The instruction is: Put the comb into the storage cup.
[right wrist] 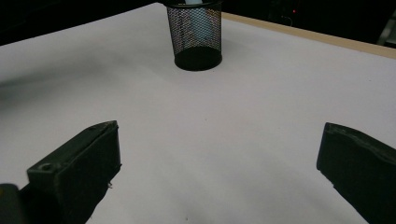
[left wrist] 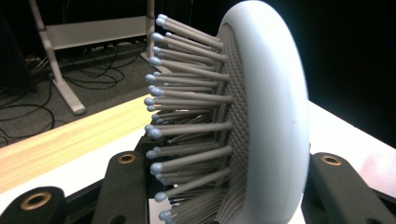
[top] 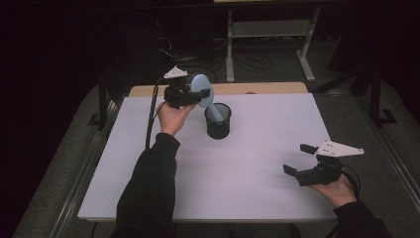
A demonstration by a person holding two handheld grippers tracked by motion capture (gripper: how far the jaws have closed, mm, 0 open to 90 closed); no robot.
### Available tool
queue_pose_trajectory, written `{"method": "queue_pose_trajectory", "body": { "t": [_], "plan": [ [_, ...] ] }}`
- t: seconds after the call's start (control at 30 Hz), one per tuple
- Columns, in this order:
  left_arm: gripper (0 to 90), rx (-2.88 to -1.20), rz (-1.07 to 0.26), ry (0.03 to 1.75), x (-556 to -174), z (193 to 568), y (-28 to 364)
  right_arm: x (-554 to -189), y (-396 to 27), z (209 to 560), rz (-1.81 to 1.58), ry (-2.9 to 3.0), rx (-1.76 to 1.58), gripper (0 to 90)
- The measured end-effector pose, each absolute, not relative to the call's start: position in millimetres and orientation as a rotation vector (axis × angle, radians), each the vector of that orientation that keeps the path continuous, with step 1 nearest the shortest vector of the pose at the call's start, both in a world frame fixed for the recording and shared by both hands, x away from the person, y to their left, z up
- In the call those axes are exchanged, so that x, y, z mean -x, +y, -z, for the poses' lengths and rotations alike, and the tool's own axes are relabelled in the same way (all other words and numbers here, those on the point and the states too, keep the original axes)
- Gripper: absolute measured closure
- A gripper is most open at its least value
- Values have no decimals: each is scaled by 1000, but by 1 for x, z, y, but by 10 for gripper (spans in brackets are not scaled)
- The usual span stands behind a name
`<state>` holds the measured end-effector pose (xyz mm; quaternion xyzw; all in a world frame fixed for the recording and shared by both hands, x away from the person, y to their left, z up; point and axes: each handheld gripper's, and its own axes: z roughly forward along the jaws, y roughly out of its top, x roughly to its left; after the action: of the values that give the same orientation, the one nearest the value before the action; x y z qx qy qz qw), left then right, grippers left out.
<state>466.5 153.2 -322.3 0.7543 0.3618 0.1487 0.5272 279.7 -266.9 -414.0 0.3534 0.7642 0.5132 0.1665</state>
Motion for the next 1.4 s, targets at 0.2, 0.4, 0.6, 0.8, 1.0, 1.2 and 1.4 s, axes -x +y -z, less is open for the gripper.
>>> {"method": "queue_pose_trajectory", "body": {
  "t": [0.2,0.4,0.6,0.8,1.0,1.2,1.4],
  "plan": [
    [509,-1782,-332,893,-469,331,157,-279,-268,416,-1454,2179,-1011,0],
    [509,-1739,-275,927,-472,339,163,-278,-269,417,-1451,2178,-1015,0],
    [509,-1698,-228,949,-473,349,166,-278,-269,418,-1445,2182,-1016,0],
    [508,-1682,-212,959,-474,357,166,-278,-270,419,-1446,2184,-1020,0],
    [502,-1663,-212,982,-475,359,169,-278,-270,419,-1446,2187,-1019,0],
    [488,-1629,-195,1010,-474,365,178,-278,-270,419,-1441,2189,-1019,0],
    [480,-1596,-139,1023,-476,370,181,-278,-269,419,-1439,2194,-1015,0]
  ]
}}
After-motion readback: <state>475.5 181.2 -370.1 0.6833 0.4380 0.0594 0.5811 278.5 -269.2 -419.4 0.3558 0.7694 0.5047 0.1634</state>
